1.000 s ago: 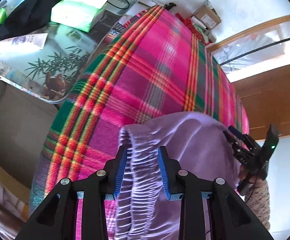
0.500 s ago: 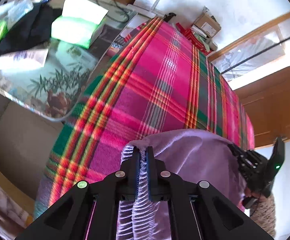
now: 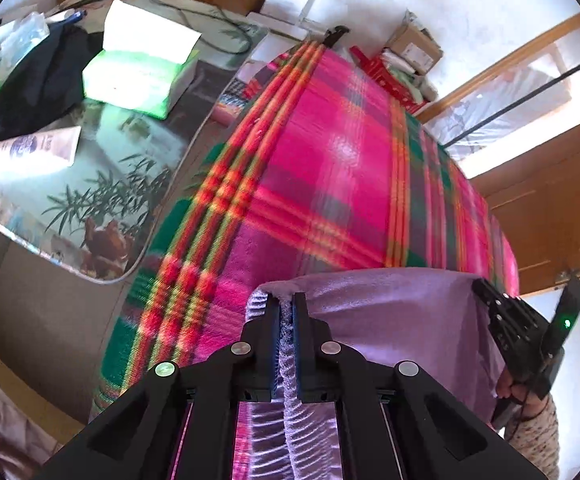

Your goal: Fold clothes

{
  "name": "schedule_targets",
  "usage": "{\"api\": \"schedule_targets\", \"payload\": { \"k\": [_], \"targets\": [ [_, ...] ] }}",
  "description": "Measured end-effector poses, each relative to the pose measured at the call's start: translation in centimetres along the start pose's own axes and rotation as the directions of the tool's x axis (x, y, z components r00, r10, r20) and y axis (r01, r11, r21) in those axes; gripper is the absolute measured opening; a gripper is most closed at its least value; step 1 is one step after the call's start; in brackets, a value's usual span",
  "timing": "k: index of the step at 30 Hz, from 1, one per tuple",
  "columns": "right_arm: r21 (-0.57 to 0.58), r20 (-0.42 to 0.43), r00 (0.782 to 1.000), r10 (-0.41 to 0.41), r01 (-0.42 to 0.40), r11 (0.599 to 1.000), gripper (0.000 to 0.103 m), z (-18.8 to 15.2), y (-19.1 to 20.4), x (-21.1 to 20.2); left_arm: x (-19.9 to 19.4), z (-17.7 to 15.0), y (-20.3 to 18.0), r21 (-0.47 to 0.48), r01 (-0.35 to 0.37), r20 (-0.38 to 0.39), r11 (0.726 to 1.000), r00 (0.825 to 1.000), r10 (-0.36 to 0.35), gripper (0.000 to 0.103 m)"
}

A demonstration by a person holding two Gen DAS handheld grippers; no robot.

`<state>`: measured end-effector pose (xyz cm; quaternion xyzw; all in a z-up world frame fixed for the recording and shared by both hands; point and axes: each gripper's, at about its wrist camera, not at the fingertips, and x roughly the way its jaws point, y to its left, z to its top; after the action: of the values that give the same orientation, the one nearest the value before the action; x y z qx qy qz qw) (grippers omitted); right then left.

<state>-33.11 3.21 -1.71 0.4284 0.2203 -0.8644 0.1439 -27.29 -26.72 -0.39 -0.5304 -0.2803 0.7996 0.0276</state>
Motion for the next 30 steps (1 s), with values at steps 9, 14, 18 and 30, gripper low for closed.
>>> {"api": "schedule_targets", "payload": {
  "k": [9, 14, 18, 30],
  "targets": [
    [0.106, 0.115, 0.993, 0.027, -0.039, 0.994, 0.029, -2.7, -1.6, -9.4, -4.5, -3.3, -0.5, 0.065, -0.017, 0.023, 0.998, 1.0, 0.016, 0.025],
    [0.045, 0.139, 0.979, 0.146, -0.153, 0.987, 0.031, -7.7, 0.0, -15.7, -8.9, -9.3, -0.8, 0.147, 0.027, 0.014, 0.989, 0.999, -0.029, 0.026],
    [-0.024, 0.131, 0.952, 0.276, -0.276, 0.961, 0.031, -12.0, 2.5, -20.0, -10.0, -14.3, -0.9, 0.198, 0.021, -0.032, 0.98, 0.999, -0.015, 0.026],
    [-0.055, -0.039, 0.882, 0.469, -0.471, 0.88, 0.032, -21.6, 9.3, -23.1, -8.3, -21.0, 0.9, 0.184, 0.019, -0.114, 0.983, 0.993, 0.002, 0.032]
  ]
}}
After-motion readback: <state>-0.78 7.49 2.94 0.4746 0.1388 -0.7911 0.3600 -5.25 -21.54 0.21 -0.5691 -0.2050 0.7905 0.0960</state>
